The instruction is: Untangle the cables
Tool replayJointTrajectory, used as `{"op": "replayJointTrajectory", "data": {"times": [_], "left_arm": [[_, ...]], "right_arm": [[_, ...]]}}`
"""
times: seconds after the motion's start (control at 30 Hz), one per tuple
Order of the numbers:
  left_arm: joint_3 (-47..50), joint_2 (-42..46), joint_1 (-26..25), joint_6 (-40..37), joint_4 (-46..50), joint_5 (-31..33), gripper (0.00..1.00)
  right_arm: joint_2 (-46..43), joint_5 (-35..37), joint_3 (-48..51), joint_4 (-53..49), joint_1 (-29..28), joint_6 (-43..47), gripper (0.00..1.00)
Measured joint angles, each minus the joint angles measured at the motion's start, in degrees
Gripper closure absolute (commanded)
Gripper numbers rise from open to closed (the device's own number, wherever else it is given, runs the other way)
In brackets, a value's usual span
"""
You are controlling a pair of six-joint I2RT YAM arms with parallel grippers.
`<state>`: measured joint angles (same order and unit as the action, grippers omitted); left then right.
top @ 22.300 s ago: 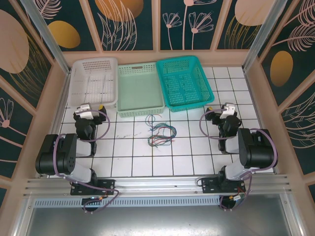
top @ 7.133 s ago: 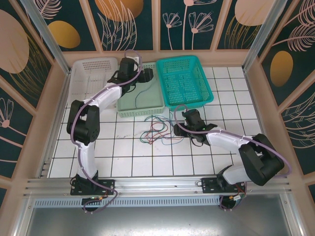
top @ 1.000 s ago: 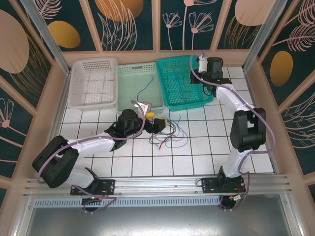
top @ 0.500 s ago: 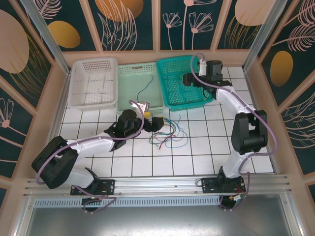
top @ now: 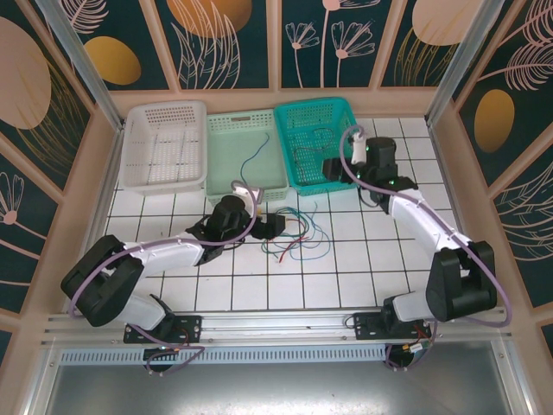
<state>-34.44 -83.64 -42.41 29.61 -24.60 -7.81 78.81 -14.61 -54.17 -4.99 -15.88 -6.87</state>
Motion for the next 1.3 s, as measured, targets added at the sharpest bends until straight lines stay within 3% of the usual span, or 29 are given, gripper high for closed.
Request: {"op": "replayJointTrajectory", "data": {"times": [0.17,0.33,0.6,0.97,1.3], "left_arm": [[2.08,-0.04,0.0,0.15,0.94,-1.55,0.17],[4.04,0.11,0.0,0.83,1.44,-2.86,0.47],[8.57,3.8,0.0,1.57,1.73,-3.76,0.48],[10.03,5.09,-0.04,2.27,1.62,-5.44,0.59],[14.88,8.02,-0.04,3.08,-0.02,-4.9,0.57]], "right_arm": [[-1.75,-0.37,5.51,-0.24,-1.95,-3.17,0.25],[-1.84,-1.6,10.14,1.66,-3.58,-6.58,0.38],[-0.74,-2.73,12.15,5.53,-8.35,-9.77,0.41],[-0.48,-2.56,13.09,7.87,-8.5,-12.13,0.42],[-0.52,-1.77,13.97,8.24,-8.66,-12.17,0.42]]}}
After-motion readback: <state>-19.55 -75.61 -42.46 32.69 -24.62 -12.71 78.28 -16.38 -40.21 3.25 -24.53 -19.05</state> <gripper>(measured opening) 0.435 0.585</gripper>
